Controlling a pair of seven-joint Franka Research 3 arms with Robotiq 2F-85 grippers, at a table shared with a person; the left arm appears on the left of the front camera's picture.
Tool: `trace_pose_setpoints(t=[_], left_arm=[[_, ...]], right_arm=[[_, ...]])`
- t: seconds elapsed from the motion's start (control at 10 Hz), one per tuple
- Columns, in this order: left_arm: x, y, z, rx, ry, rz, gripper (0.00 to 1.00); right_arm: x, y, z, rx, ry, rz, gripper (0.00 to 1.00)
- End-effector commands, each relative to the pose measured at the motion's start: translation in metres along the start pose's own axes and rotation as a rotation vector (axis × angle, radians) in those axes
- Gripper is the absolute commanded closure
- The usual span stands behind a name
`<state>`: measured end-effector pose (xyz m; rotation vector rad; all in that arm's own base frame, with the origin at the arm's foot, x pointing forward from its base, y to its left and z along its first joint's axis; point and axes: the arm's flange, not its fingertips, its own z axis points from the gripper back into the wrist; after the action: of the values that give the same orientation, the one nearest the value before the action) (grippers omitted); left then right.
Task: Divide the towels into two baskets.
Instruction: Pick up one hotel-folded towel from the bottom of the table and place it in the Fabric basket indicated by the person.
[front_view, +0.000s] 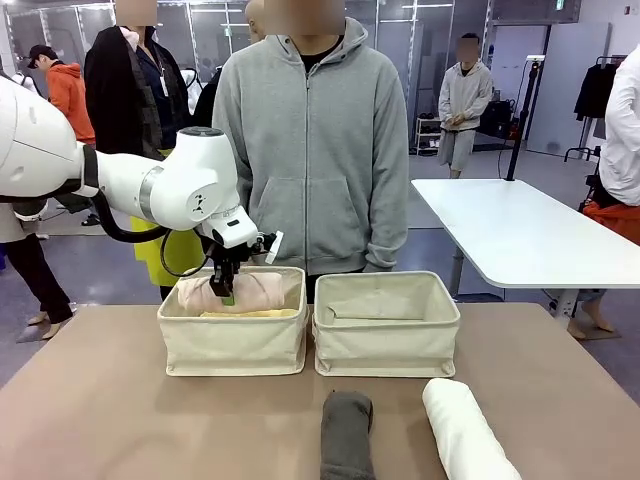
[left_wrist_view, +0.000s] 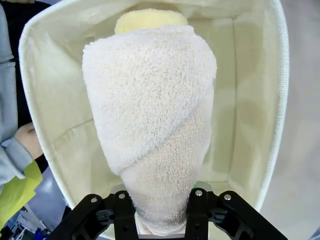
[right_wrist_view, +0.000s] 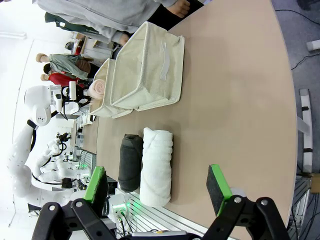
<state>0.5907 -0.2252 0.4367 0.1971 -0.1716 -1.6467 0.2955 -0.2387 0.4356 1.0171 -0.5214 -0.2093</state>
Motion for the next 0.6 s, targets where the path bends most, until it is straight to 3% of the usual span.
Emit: trace_pose_setpoints(t=[0.0,0.1,0.2,0.3,0.5], left_arm=[[-0.0004,0.0061,-0.0009,0.020,0.017,-0.030,0.44],[-0.0001,0.0060,-0.0024,0.016,0.018,-0.029,0.31],[0.0000,0.0046,-0.0026,0.013,0.020,-0.035,0.12],[-0.0003,0.0031,-0.0019,0.014,0.021,-0.036,0.00],[-0.0028,-0.0014,0.0031,0.017,0.018,-0.036,0.00]], right_arm=[[-0.0006,0.0021,0.0018,0.004,-0.004,0.007,0.00],[-0.0006,0.0021,0.0018,0.004,-0.004,0.007,0.00],[-0.0006,0.0021,0.0018,0.004,-0.004,0.007,0.00],[-0.0006,0.0021,0.0018,0.004,-0.004,0.007,0.00],[-0.0006,0.0021,0.0018,0.004,-0.004,0.007,0.00]])
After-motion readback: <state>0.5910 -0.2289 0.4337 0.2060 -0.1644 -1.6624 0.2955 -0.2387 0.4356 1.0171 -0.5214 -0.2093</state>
